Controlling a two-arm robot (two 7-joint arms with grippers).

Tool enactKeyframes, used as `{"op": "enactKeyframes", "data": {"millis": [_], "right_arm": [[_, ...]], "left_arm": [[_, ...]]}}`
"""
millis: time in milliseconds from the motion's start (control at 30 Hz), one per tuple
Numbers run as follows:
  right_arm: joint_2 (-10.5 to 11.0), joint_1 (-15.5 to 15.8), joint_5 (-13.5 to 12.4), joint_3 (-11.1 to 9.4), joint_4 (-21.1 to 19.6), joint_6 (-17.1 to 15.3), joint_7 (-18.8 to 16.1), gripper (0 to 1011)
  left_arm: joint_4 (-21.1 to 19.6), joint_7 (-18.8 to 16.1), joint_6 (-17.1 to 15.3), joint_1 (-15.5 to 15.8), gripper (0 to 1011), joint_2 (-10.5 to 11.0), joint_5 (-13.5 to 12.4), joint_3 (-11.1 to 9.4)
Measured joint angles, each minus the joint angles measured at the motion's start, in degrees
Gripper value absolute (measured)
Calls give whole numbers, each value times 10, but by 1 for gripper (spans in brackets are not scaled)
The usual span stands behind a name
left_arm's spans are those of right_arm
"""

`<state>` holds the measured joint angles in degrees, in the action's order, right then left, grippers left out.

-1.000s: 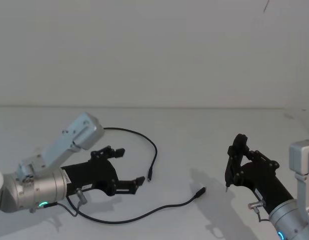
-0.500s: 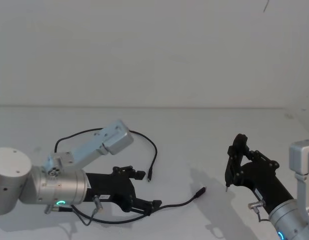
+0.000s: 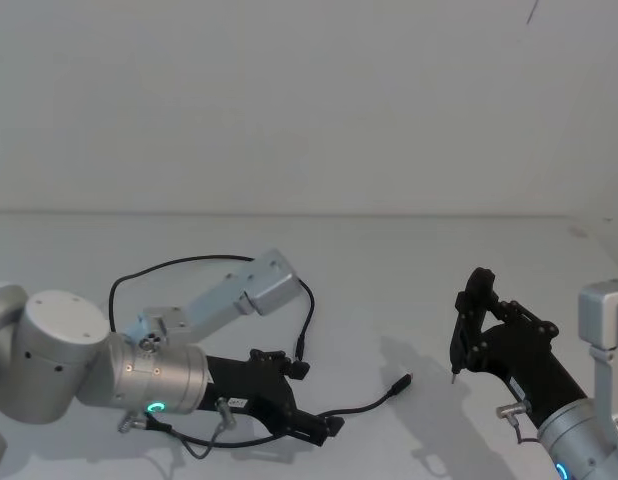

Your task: Pick up the data cable with the one hand.

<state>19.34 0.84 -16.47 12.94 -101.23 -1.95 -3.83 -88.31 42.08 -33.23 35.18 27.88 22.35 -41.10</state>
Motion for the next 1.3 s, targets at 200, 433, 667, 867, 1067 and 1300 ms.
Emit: {"op": "enactKeyframes", "data": {"millis": [200, 433, 667, 867, 1067, 1300], "right_arm": [[0, 0, 0, 0, 0, 0, 0, 279], [0, 0, 0, 0, 0, 0, 0, 279], [0, 0, 0, 0, 0, 0, 0, 279], [0, 0, 0, 0, 0, 0, 0, 279], [0, 0, 0, 0, 0, 0, 0, 279], [0, 0, 0, 0, 0, 0, 0, 279]], "left_arm": [[15, -7, -18, 10, 1001, -12, -4, -14], [25, -12, -29, 16, 1001, -19, -7, -24], [32, -16, -37, 20, 885, -25, -8, -30], [35, -17, -40, 22, 739, -27, -9, -33], [37, -18, -42, 23, 552, -29, -10, -35], [38, -19, -43, 24, 336, -30, -10, -36]]}}
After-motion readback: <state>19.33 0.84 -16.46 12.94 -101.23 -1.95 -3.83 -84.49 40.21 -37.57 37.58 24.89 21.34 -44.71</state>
